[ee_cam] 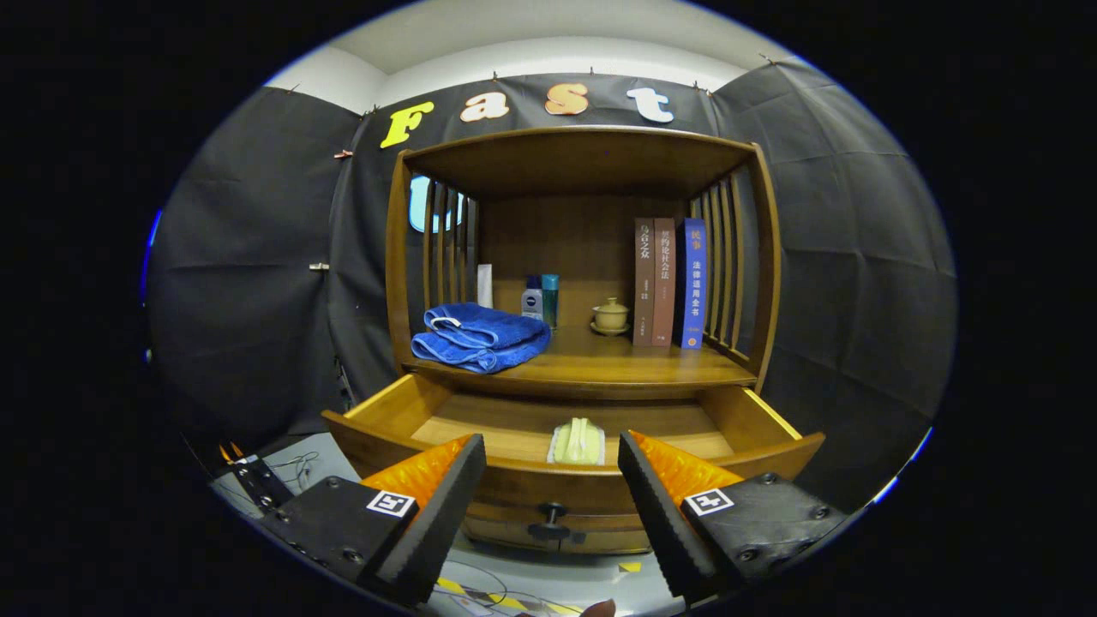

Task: Pull open the drawer, take out the items inside it, and place them on the countertop above the cabinet.

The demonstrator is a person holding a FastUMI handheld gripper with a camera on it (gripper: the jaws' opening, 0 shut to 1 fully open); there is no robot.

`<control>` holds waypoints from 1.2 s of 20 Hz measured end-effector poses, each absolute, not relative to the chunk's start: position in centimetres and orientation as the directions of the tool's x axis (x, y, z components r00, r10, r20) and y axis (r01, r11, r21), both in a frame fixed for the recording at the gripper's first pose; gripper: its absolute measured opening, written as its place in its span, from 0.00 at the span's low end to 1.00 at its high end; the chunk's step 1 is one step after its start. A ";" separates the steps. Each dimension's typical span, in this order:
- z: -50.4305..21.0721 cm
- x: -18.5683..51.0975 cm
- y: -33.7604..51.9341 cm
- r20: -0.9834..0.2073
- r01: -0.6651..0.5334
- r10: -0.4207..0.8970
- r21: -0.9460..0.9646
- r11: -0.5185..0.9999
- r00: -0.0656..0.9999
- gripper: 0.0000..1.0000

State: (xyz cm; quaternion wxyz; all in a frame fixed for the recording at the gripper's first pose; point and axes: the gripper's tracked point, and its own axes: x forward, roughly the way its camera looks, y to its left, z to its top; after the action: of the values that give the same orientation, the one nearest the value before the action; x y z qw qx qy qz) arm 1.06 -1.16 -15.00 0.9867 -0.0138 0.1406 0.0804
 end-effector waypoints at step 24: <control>-31.8 17.1 -3.3 -0.864 -0.010 -0.029 -0.039 0.999 0.504 0.34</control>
State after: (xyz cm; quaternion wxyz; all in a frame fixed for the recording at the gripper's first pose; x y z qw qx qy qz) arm 17.13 -3.32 -31.83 0.8668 -0.0196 0.4982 -0.0052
